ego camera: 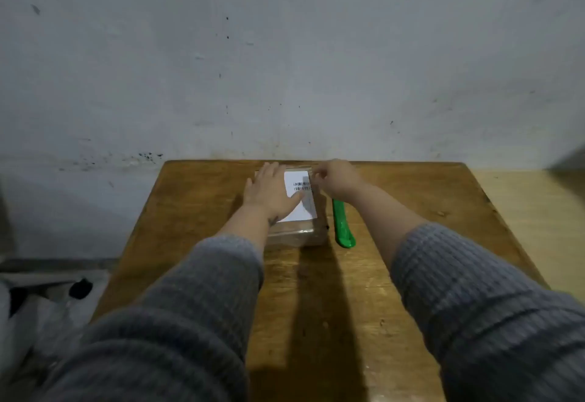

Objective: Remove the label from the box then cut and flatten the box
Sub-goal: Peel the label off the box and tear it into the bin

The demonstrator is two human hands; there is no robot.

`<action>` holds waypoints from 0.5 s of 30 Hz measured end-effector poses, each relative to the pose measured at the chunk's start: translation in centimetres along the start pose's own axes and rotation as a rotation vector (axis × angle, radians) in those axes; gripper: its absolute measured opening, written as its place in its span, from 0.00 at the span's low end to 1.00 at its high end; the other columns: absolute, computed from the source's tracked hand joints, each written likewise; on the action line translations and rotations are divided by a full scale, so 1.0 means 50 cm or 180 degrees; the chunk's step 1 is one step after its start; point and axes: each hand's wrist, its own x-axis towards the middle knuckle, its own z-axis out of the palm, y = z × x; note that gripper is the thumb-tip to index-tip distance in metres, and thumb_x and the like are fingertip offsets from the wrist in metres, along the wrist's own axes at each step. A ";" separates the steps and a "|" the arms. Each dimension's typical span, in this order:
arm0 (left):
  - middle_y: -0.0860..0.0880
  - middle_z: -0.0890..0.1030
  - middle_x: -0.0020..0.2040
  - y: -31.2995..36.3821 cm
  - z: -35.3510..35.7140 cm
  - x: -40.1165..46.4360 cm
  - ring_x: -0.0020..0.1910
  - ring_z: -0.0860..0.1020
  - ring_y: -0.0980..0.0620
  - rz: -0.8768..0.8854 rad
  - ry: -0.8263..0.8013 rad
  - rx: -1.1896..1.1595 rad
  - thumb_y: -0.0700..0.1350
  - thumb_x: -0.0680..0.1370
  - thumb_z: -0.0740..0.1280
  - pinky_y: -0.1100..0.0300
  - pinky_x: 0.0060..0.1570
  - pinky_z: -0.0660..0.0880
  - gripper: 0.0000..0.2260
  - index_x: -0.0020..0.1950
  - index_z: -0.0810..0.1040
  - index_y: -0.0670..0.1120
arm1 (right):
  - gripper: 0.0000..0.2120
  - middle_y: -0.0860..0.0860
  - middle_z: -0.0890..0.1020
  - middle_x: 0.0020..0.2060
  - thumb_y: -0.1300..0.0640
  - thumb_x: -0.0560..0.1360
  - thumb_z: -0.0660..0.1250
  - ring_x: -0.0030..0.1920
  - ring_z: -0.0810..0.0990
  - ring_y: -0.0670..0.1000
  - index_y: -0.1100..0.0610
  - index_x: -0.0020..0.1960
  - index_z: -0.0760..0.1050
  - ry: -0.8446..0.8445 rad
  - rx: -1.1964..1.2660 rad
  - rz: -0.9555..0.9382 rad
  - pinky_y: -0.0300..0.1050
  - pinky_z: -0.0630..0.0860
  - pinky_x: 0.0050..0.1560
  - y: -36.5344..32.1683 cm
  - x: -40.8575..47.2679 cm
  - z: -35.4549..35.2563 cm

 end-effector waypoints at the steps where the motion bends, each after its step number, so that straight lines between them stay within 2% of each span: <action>1: 0.48 0.48 0.80 0.000 0.014 0.000 0.78 0.45 0.49 -0.0067 -0.0104 0.0083 0.66 0.76 0.58 0.42 0.74 0.47 0.40 0.78 0.49 0.45 | 0.14 0.57 0.82 0.54 0.59 0.77 0.59 0.51 0.78 0.55 0.58 0.58 0.79 -0.0039 0.0002 0.0041 0.43 0.70 0.47 0.000 0.003 0.009; 3: 0.48 0.42 0.79 -0.005 0.040 0.001 0.77 0.40 0.49 -0.0185 -0.0225 0.0168 0.72 0.71 0.57 0.40 0.74 0.42 0.48 0.78 0.43 0.45 | 0.13 0.57 0.83 0.51 0.61 0.77 0.59 0.51 0.79 0.57 0.59 0.55 0.80 0.0006 0.0061 0.0047 0.44 0.72 0.47 0.009 0.014 0.029; 5: 0.49 0.40 0.79 -0.013 0.068 -0.003 0.77 0.38 0.51 -0.0296 -0.0219 0.0150 0.76 0.67 0.57 0.39 0.73 0.40 0.53 0.78 0.41 0.45 | 0.13 0.58 0.81 0.54 0.61 0.77 0.60 0.56 0.77 0.58 0.58 0.57 0.80 0.0124 0.0042 0.0044 0.47 0.72 0.54 0.014 0.024 0.047; 8: 0.49 0.41 0.79 -0.025 0.085 0.000 0.77 0.38 0.52 -0.0272 -0.0034 0.0171 0.78 0.64 0.56 0.38 0.73 0.42 0.56 0.78 0.42 0.44 | 0.14 0.59 0.76 0.61 0.59 0.77 0.62 0.62 0.73 0.59 0.58 0.61 0.77 0.0368 0.0072 0.0084 0.48 0.69 0.62 0.019 0.051 0.062; 12: 0.49 0.41 0.79 -0.026 0.094 -0.003 0.77 0.38 0.52 -0.0175 0.0051 0.0201 0.78 0.64 0.56 0.40 0.74 0.43 0.55 0.78 0.42 0.44 | 0.14 0.57 0.73 0.63 0.57 0.76 0.65 0.60 0.74 0.57 0.60 0.61 0.77 0.0473 0.0264 0.0307 0.44 0.70 0.60 0.020 0.074 0.083; 15: 0.49 0.43 0.79 -0.026 0.097 0.002 0.77 0.39 0.52 -0.0184 0.0117 0.0202 0.77 0.64 0.56 0.40 0.74 0.43 0.55 0.78 0.44 0.43 | 0.10 0.55 0.75 0.57 0.58 0.76 0.65 0.54 0.76 0.54 0.61 0.54 0.80 0.0621 0.0372 0.0358 0.41 0.70 0.51 0.018 0.085 0.085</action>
